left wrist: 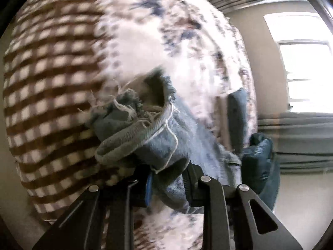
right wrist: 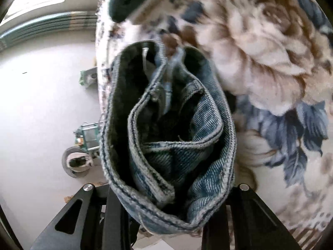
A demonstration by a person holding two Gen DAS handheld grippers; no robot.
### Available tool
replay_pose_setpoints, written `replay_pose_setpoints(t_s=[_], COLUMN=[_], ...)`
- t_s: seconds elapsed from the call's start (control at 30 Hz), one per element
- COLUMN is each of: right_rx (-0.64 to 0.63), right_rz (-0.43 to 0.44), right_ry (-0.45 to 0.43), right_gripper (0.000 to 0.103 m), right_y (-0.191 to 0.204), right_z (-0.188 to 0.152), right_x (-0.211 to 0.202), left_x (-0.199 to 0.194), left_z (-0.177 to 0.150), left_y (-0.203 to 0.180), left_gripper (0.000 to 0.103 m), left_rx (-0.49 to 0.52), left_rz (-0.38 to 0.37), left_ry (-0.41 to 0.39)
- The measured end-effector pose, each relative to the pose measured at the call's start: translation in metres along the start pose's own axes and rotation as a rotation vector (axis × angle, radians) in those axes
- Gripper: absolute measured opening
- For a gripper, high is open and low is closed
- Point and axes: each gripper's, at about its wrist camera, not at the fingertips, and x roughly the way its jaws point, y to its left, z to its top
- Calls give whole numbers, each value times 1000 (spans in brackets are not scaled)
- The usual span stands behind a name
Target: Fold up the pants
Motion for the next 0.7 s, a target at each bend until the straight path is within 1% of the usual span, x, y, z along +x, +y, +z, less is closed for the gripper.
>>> replay_pose_setpoints(t_s=[0.03,0.07,0.13,0.17,0.23,0.27,0.3,0.43,0.5,0.57,0.67,0.7], right_rx=[-4,-10,-19,-20,-31,-39,-47,-81,-107,-119,-125,-125], right_rz=[9,21,39,61,74,87,92,144,161,186,213,219], right_ry=[-5,-10,-24,-33,-58,-68,-95,-195,-268,-325,-427,-455], right_gripper=[30,30,30,30,30,30,30,30,30,30,29,30], right_y=[8,19,40,52,73,76,89,138,169,188,216,218], right_z=[0,1,7,11,23,33,42,86,117,145,207,225], right_x=[-3,-3,-15,-23,-34,-41,-49,-88,-110,-130,-157,-165], left_x=[-1,-2,-2,0,3,7,9,32,51,77,122,139], left_z=[3,9,21,27,40,48,54,85,102,121,141,147], left_y=[-9,-22,-52,-64,-96,-118,-135,-225,-273,-323,-386,-403], left_gripper=[21,21,21,20,20,20,20,21,21,21,21,21], left_rx=[12,26,62,78,123,161,188,303,349,403,475,499], left_rz=[3,-9,-19,-33,-58,-77,-90,-160,-198,-238,-287,-299], left_ry=[-1,0,8,15,26,35,36,53,64,73,89,94])
